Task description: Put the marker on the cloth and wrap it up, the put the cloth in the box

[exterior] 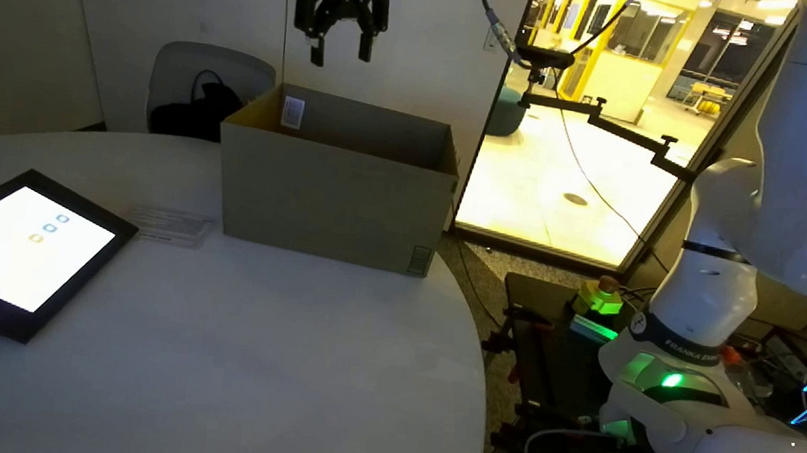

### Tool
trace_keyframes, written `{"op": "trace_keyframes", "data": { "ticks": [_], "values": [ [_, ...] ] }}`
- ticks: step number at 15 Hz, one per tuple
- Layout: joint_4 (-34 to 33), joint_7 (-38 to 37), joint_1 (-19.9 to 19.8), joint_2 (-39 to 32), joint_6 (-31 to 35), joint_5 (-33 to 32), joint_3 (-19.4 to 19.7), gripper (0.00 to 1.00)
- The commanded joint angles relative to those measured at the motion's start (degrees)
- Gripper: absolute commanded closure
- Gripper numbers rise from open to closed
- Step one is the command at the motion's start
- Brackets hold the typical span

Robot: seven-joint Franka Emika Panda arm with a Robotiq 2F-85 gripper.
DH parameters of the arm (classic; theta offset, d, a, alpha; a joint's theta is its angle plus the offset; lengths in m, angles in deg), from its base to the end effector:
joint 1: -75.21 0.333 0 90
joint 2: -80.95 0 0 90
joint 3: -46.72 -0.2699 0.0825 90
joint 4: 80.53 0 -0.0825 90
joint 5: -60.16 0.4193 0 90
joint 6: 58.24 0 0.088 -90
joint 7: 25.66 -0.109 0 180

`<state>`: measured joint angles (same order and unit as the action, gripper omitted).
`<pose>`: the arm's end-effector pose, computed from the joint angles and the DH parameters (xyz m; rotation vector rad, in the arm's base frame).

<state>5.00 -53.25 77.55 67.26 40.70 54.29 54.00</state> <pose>0.6557 -0.0595 0.4825 2.8998 -0.8152 0.0344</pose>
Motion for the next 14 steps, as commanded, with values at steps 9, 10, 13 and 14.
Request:
{"op": "trace_keyframes", "data": {
  "ticks": [9,10,13,14],
  "values": [
    [25.05,14.69,-0.85,34.27,-14.02,1.95,-6.05,0.0],
    [26.84,16.02,-0.98,36.54,-13.4,2.05,-5.89,0.0],
    [25.18,16.01,-1.85,35.33,-14.57,1.32,-6.59,0.0],
    [26.35,16.94,-2.08,36.89,-14.53,1.43,-6.41,0.0]
  ]
}}
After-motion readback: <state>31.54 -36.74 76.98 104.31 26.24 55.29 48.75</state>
